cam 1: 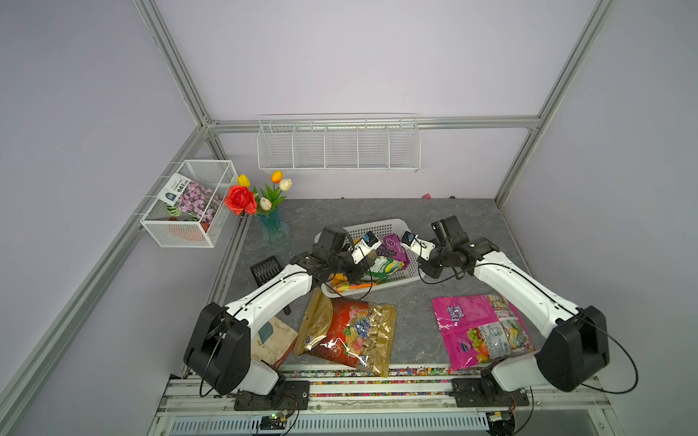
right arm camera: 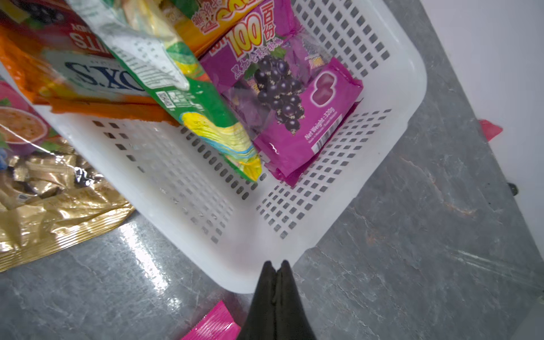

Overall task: Put the candies in the basket
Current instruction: Place the candy in the basket.

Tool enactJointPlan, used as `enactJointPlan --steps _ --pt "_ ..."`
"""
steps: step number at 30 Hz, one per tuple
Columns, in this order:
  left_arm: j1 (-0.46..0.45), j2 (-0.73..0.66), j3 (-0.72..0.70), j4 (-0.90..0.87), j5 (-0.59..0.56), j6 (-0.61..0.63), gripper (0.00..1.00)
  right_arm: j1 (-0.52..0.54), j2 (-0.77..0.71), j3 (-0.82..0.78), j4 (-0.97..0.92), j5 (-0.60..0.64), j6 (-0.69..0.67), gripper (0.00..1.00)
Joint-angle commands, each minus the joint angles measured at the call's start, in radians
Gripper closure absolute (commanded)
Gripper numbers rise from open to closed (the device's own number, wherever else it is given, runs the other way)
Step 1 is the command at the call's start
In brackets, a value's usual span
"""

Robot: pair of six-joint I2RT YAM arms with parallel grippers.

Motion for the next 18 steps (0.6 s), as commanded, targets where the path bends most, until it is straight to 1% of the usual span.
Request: enactJointPlan --steps 1,2,3,5,6,8,10,14,16,18 --pt "-0.01 0.006 -0.028 0.074 -0.025 0.012 0.98 -0.005 -0.02 -0.017 -0.009 -0.171 -0.044 0.72" --pt "-0.01 -0.007 -0.039 0.086 -0.026 0.013 0.99 -0.005 -0.017 -0.021 -0.032 -0.223 -0.085 0.68" --pt "-0.01 -0.024 -0.051 0.102 -0.032 0.018 0.99 -0.005 -0.008 -0.024 -0.038 -0.241 -0.102 0.67" --pt "-0.01 -0.054 -0.067 0.115 -0.031 0.033 0.99 -0.015 0.021 -0.019 -0.042 -0.278 -0.103 0.65" --pt "-0.01 -0.066 -0.073 0.116 -0.016 0.042 0.99 -0.029 0.043 -0.008 -0.042 -0.321 -0.101 0.64" --pt "-0.009 -0.086 -0.086 0.123 0.016 0.059 0.99 -0.043 0.096 0.023 -0.03 -0.361 -0.086 0.61" --pt "-0.007 -0.092 -0.098 0.128 0.039 0.063 0.99 -0.043 0.163 0.068 -0.056 -0.361 -0.145 0.59" --pt "-0.007 -0.079 -0.108 0.13 0.047 0.062 0.99 -0.043 0.306 0.174 -0.145 -0.341 -0.198 0.58" --pt "-0.007 -0.075 -0.106 0.133 0.041 0.06 0.99 -0.041 0.334 0.182 -0.146 -0.344 -0.21 0.59" --pt "-0.006 -0.074 -0.103 0.129 0.025 0.055 1.0 -0.041 0.338 0.185 -0.154 -0.373 -0.217 0.59"
